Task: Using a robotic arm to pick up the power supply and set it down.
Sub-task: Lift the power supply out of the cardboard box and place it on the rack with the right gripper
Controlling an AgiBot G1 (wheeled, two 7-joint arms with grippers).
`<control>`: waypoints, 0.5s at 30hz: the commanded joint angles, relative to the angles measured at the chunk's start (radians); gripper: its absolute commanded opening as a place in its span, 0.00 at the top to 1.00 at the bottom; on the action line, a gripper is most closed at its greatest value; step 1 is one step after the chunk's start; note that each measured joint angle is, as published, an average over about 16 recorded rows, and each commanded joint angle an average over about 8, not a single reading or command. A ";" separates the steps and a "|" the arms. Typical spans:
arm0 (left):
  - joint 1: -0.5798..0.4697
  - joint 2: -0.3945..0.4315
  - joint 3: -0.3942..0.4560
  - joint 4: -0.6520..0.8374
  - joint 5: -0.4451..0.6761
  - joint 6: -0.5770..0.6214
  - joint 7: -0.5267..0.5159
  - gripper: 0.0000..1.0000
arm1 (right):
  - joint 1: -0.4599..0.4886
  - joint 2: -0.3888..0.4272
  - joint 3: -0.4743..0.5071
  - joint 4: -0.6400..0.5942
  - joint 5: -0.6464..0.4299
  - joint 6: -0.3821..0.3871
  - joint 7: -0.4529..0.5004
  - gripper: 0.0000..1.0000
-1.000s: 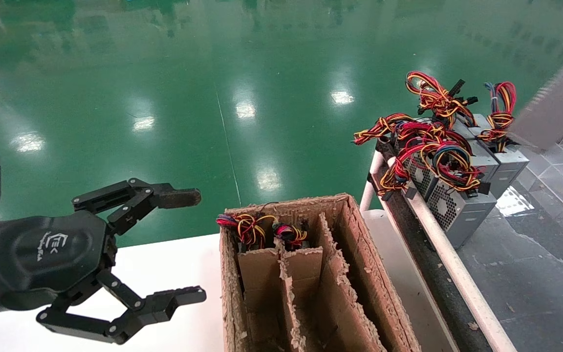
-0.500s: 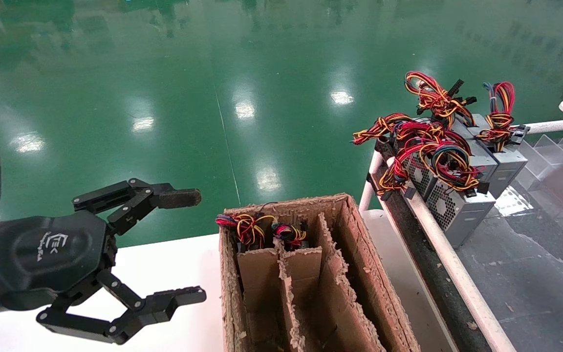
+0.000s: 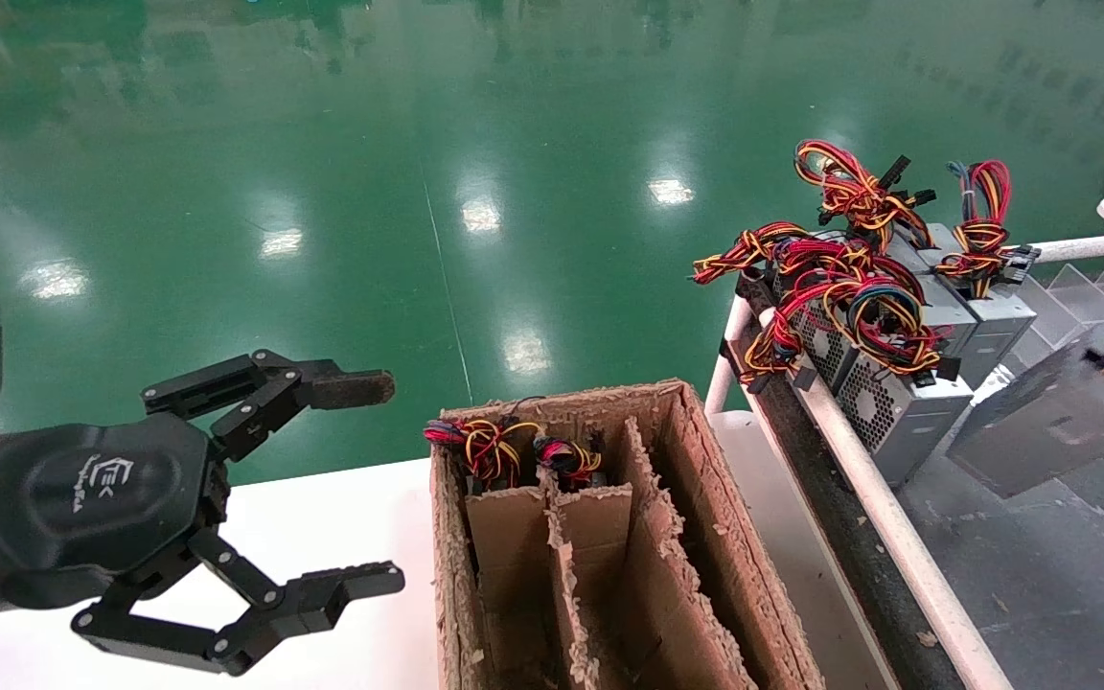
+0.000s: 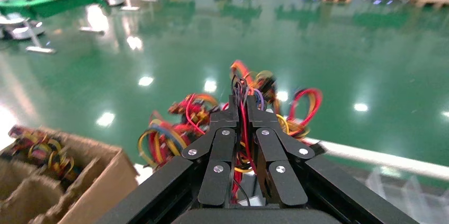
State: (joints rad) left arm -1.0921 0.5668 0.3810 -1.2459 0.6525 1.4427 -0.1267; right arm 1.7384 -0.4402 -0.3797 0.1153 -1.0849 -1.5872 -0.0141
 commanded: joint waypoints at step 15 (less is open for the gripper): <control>0.000 0.000 0.000 0.000 0.000 0.000 0.000 0.00 | -0.067 -0.102 -0.029 0.039 0.025 0.012 0.005 1.00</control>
State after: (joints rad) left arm -1.0921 0.5668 0.3811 -1.2459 0.6524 1.4427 -0.1267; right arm 1.6735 -0.5406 -0.4093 0.1492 -1.0631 -1.5737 -0.0117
